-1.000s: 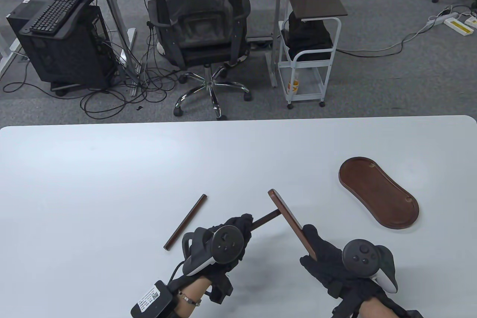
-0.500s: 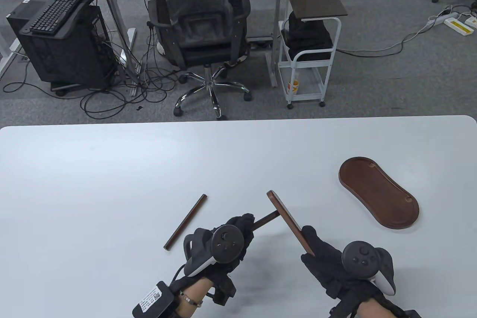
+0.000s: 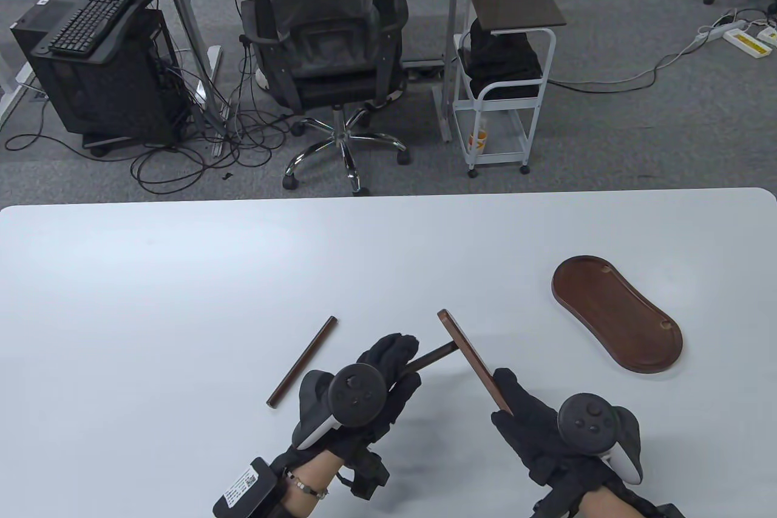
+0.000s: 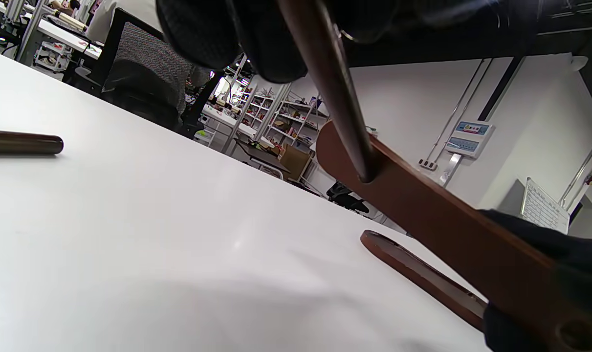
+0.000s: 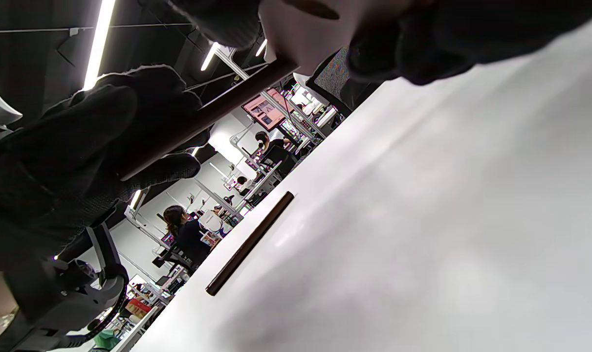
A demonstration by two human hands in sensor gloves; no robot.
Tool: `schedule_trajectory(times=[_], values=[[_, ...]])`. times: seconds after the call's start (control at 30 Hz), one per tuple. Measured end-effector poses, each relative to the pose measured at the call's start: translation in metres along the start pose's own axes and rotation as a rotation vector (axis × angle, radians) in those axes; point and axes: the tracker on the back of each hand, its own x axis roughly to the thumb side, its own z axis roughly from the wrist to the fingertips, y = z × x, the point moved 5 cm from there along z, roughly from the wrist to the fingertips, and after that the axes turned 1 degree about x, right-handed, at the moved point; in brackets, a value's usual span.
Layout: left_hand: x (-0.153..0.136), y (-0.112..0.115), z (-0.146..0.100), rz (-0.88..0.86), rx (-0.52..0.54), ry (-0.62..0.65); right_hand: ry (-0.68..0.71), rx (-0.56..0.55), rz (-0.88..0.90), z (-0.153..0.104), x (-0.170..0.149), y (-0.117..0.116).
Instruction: Fit key rack parts together into a complete key rack
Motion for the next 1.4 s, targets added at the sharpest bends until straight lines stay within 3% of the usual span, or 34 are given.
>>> schedule_trajectory(times=[0.23,0.43,0.7,1.07,1.4], values=[[-0.003,-0.004,0.0,-0.042,-0.007,0.01,0.0,-0.011,0.003,0.0,-0.001,0.001],[-0.01,-0.022,-0.001,-0.101,0.024,0.006,-0.007,-0.034,0.027,0.0,-0.002,0.004],[-0.051,-0.049,-0.015,-0.103,0.113,-0.111,-0.04,-0.072,0.077,0.001,-0.009,0.013],[-0.152,-0.019,-0.045,0.169,-0.069,-0.488,-0.075,-0.103,0.127,0.001,-0.017,0.019],[-0.181,0.002,-0.051,0.312,-0.222,-0.65,-0.084,-0.106,0.135,0.0,-0.019,0.019]])
